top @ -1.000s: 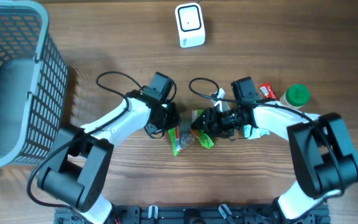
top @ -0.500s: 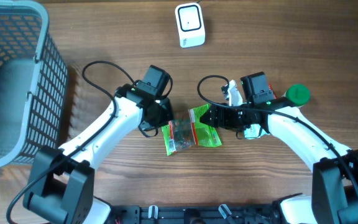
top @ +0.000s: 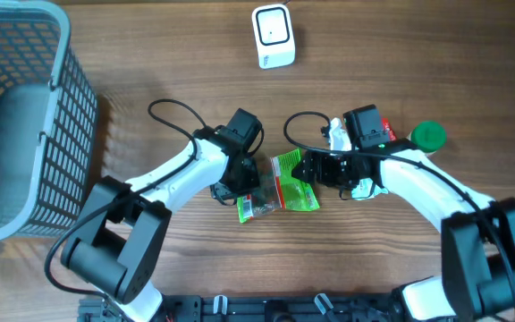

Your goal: Scan the item barcode

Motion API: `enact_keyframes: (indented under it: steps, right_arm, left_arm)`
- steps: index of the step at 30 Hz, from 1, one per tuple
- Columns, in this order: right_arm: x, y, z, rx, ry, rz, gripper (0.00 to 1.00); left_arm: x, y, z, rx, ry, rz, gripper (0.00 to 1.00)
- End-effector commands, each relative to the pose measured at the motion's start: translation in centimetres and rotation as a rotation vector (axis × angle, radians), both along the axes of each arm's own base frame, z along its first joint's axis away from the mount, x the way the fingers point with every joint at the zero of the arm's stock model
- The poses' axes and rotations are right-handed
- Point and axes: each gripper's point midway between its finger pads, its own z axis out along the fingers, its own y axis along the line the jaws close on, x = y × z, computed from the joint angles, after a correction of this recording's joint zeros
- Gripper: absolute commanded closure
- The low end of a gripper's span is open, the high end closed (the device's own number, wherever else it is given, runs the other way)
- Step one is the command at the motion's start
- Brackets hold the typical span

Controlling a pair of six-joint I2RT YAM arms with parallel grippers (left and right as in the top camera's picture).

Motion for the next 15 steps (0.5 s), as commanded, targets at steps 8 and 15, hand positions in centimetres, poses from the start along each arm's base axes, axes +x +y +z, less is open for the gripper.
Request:
enact_keyframes:
  steps: [8,15]
  right_arm:
    - [-3.6,6.7,-3.1,0.185,0.196,0.102,0.27]
    - [-2.9,8.3,-2.4,0.243,0.126,0.150,0.75]
  left_arm:
    - [-0.5,0.7,-2.0,0.047,0.027,-0.018,0.96]
    - [-0.5,0.7,-2.0,0.047,0.027,-0.019,0.96]
